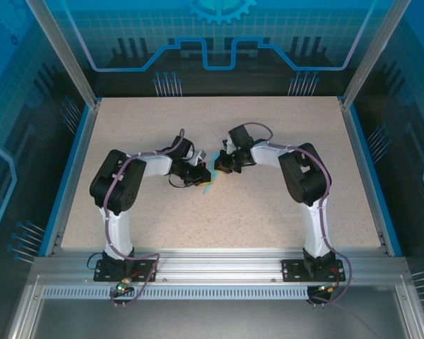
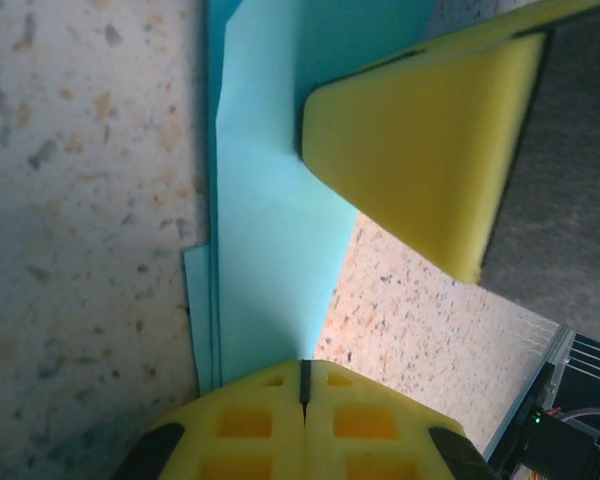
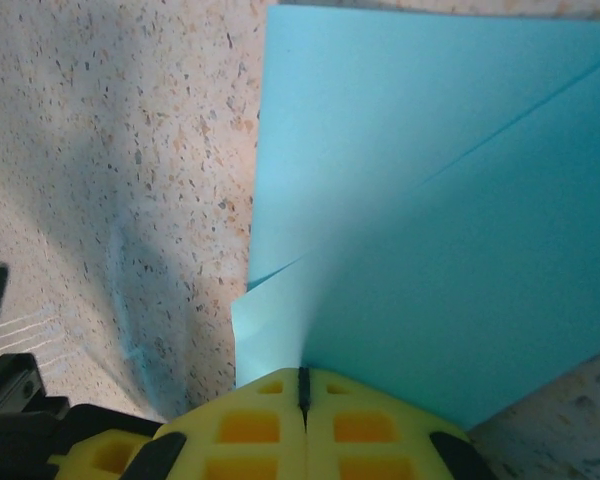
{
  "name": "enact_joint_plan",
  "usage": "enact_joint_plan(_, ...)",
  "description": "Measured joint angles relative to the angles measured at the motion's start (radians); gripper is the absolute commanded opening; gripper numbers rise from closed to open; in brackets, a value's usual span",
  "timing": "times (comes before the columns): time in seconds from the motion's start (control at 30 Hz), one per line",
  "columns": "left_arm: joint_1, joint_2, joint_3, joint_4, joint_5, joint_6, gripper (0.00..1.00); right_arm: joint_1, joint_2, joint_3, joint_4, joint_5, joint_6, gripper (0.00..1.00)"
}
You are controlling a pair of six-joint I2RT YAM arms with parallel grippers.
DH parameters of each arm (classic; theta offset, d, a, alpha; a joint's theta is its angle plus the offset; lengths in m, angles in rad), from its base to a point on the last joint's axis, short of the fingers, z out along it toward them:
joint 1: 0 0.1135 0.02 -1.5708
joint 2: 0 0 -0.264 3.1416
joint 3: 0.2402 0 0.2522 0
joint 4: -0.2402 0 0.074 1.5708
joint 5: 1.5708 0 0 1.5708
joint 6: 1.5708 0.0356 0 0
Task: Fold a paper plane with a square sheet of paper (fold left side to right side)
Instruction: Fold the wing for the fifth time at the center of the table.
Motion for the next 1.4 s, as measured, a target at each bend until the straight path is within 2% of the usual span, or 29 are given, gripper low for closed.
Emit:
enact_joint_plan(0.33,0.0,-0.121,-0.004,-0.069,0.012,-0.002,0.1,0.0,0.004,0.008,-0.011,0.0,-0.004,0.04)
enact_joint_plan(0.87,0.0,-0.07,-0.028,-0.076,0.077,-0.003,0.14,0.001,0.011,0.027,-0.037,0.002,-0.019,0.04)
enact_joint_plan(1.4,-0.001,-0.04,-0.028,-0.077,0.049,0.004,0.15,0.002,0.021,0.052,-0.074,0.005,-0.041,0.04)
